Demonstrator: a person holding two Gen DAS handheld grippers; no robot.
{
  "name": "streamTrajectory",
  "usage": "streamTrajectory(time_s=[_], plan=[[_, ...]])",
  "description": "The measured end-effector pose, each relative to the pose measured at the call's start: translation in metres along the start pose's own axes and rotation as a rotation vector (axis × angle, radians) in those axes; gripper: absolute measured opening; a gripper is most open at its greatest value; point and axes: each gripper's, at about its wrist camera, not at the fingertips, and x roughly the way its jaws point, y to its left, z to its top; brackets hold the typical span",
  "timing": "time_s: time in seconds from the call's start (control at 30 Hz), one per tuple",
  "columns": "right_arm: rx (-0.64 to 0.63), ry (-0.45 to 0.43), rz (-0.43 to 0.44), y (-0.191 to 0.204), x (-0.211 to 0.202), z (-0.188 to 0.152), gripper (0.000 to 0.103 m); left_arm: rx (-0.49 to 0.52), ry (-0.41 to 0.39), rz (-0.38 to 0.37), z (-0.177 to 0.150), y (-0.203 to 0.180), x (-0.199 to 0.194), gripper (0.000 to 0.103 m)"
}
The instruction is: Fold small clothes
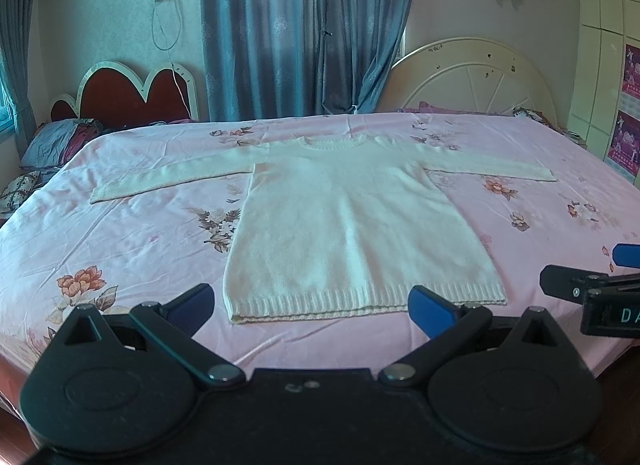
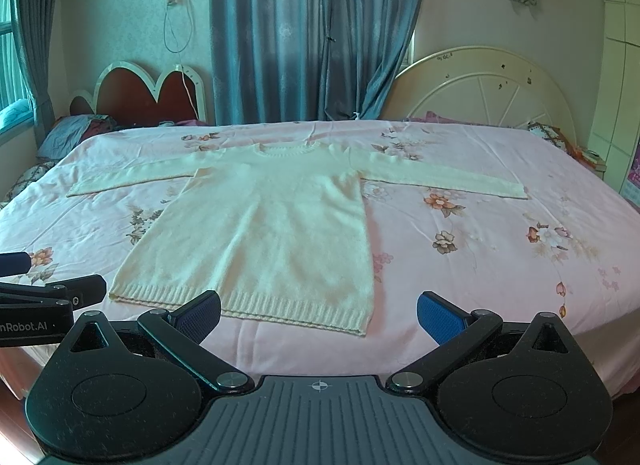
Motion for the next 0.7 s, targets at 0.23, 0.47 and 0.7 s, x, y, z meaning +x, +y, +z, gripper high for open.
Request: streamTrajectory(time_s=[0.23, 0.47, 0.7], plan=[[0.002, -0.002, -0.001, -0.0006, 0.0000, 0.0005, 0.103, 0.000, -0.003, -0.002, 0.0015, -0.0001, -0.0019, 0.103], [-0.001, -0.002, -0.001, -0.0022, 0.0005, 0.0011, 0.103, -0.003, -0.001, 0.003, 0.0036, -0.0030, -0.0012, 0.103], [-0.004, -0.003, -0.003, -0.0032, 0.0016, 0.0023, 0.103, -0.007, -0.004, 0.005, 0.0044, -0.0042, -0.0012, 0.103]])
